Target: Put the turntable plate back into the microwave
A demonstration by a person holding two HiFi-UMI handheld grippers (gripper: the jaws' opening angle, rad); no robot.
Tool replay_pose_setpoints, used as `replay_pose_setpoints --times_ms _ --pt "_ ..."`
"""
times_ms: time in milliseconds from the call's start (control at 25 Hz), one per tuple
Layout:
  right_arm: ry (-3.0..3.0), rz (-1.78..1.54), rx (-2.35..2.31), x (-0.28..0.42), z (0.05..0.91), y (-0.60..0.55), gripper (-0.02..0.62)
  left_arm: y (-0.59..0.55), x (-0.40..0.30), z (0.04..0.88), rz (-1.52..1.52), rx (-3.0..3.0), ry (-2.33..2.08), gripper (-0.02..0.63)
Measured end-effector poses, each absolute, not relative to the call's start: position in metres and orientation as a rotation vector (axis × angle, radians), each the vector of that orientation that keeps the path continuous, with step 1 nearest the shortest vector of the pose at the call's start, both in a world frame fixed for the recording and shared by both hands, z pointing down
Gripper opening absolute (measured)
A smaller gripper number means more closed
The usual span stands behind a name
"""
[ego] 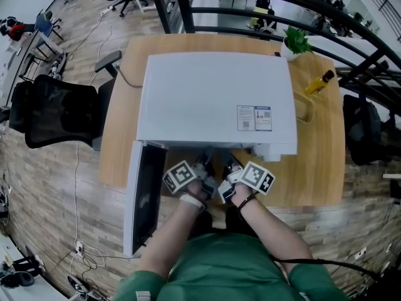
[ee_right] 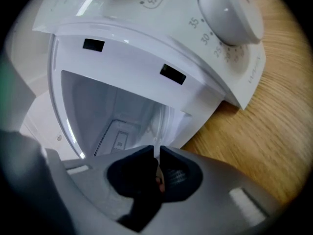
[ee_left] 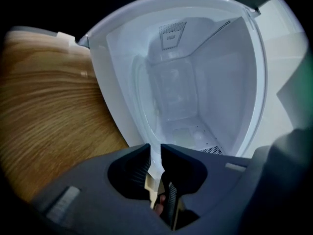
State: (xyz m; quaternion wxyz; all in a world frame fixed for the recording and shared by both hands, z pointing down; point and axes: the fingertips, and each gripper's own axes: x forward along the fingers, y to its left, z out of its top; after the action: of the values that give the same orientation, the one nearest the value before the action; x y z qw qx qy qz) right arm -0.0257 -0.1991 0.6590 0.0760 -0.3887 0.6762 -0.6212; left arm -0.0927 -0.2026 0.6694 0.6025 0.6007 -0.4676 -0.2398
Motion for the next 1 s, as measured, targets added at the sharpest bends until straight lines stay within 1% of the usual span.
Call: replay_pose_setpoints --times_ms 40,200,280,480,520,600,1000 --pt "2.03 -1.862 -1.158 -0.026 0.658 -0.199 0.043 -0.202 -0.093 0.669 -0.557 1.394 -1.085 0.071" --pt "2.058 -1.857 -1.129 -0.029 0.656 -0.199 0.043 -0.195 -0.102 0.663 -0.567 1.401 -1.105 0.095" --pt "2.075 -1.858 -1.129 -0.031 0.657 -0.201 0.043 -0.191 -0.115 0.662 -0.589 1.382 -1.14 0.095" --pt "2.126 -1.854 -1.151 -0.039 0.661 -0.209 0.043 -0.19 -0.155 0.663 -0.621 1.339 -1.25 0.09" --pt "2.135 -1.856 -1.158 -0.041 0.663 -0.21 0.043 -0.192 -0.157 0.664 -0.608 1.342 -1.255 0.069" --pt "2.146 -1.862 -1.17 -0.045 0.667 -0.212 0.043 -0.195 -0.157 0.667 -0.576 1.35 -1.253 0.043" --pt "2.134 -1.876 -1.141 -0.048 0.67 -0.217 0.037 -0.21 -0.145 0.669 -0.54 1.39 -1.223 0.041"
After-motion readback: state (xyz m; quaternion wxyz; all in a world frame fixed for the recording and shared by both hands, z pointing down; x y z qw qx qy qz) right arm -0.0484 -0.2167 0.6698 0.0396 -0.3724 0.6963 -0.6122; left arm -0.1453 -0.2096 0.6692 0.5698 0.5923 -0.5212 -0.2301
